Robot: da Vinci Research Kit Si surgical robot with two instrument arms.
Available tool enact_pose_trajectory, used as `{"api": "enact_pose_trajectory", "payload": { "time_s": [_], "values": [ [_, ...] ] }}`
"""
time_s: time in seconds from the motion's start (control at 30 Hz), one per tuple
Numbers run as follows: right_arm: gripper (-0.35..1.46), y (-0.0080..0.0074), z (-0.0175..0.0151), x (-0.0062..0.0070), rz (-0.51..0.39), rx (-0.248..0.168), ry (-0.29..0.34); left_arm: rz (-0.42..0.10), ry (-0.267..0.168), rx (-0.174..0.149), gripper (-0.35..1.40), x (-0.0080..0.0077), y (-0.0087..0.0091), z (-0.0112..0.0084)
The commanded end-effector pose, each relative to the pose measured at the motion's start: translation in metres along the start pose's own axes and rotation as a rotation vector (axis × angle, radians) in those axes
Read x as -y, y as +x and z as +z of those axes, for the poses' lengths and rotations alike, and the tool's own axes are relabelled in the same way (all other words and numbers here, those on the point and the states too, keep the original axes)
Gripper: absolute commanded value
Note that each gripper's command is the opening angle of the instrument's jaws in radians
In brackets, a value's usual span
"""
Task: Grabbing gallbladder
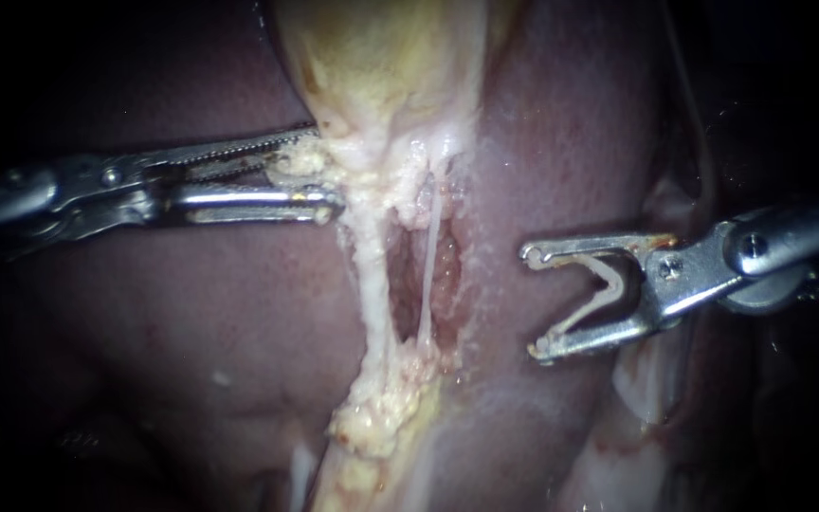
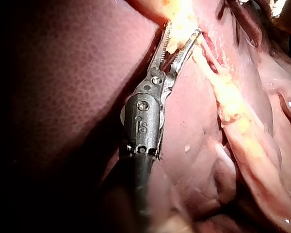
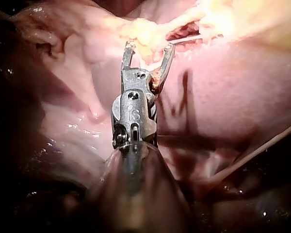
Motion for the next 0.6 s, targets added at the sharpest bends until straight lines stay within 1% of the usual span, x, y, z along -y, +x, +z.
{"api": "enact_pose_trajectory", "payload": {
  "time_s": [0.03, 0.07, 0.13, 0.23, 0.33, 0.47, 0.5, 0.53, 0.57, 0.6],
  "values": [
    [0.50, 0.0000, 0.0000, 0.0000, 0.000, 0.000, 0.000, -0.008, 0.001, 0.007, 0.06, 0.0001, -0.0002, 0.0000],
    [0.50, 0.0000, 0.0000, 0.0000, 0.000, 0.000, 0.000, -0.020, 0.001, 0.007, -0.05, 0.0001, -0.0002, -0.0001],
    [0.50, 0.0000, 0.0000, 0.0000, 0.000, 0.000, 0.000, -0.044, 0.001, 0.009, -0.35, -0.0001, -0.0001, -0.0004],
    [0.50, 0.0000, 0.0000, 0.0000, 0.000, 0.000, 0.000, -0.093, 0.005, 0.018, -0.35, -0.0005, 0.0004, -0.0010],
    [0.50, 0.0000, 0.0000, 0.0000, 0.000, 0.000, 0.000, -0.096, 0.027, 0.049, -0.35, -0.0007, 0.0012, -0.0014],
    [0.50, 0.0000, 0.0000, 0.0000, 0.000, 0.000, 0.000, -0.102, 0.043, 0.065, -0.35, -0.0006, 0.0018, -0.0021],
    [0.50, 0.0000, 0.0000, 0.0000, 0.000, 0.000, 0.000, -0.098, 0.045, 0.078, -0.35, -0.0005, 0.0021, -0.0023],
    [0.50, 0.0000, -0.0001, 0.0000, 0.000, 0.000, 0.000, -0.070, 0.040, 0.091, -0.35, -0.0003, 0.0025, -0.0024],
    [0.50, 0.0000, -0.0001, 0.0000, 0.000, 0.000, 0.000, -0.027, 0.014, 0.107, -0.35, 0.0000, 0.0031, -0.0028],
    [0.50, 0.0000, -0.0001, 0.0000, 0.000, 0.000, 0.000, -0.007, -0.003, 0.120, -0.35, 0.0003, 0.0037, -0.0030]
  ]
}}
